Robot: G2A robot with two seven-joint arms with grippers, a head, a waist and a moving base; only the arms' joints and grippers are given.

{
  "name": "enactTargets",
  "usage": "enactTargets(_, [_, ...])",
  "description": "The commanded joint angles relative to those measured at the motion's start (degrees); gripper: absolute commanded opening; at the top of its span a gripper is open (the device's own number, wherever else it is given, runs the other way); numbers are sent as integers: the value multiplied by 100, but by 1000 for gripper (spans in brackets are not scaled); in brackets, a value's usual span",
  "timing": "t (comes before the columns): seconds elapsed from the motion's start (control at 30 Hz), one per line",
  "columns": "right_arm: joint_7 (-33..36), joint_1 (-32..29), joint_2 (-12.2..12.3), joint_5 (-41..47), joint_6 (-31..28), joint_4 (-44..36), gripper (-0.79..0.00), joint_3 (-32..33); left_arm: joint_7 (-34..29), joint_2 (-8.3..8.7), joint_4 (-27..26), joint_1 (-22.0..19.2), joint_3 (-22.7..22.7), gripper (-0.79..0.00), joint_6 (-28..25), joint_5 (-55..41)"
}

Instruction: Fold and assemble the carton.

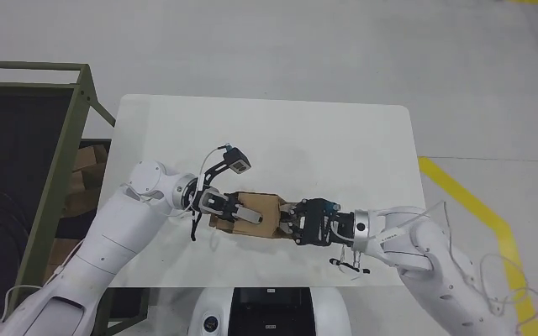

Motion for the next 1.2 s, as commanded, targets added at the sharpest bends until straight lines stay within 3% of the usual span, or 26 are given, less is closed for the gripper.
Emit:
enactTargets(0.0, [28,27,-5,14,6,3,-745,-28,0,-2,1,4,-6,-785,0,-4])
enactTargets(0.77, [229,191,-25,150,47,61,-733,-151,0,-12,-12,62,-98,-785,0,-19])
enactTargets(1.07, [91,-233,83,206,130,-180,-717,456,98,-39,72,130,-312,-785,-98,-163])
enactTargets(1.17, [-241,-533,125,175,190,-269,-754,796,180,-49,82,177,-382,-785,-180,-152])
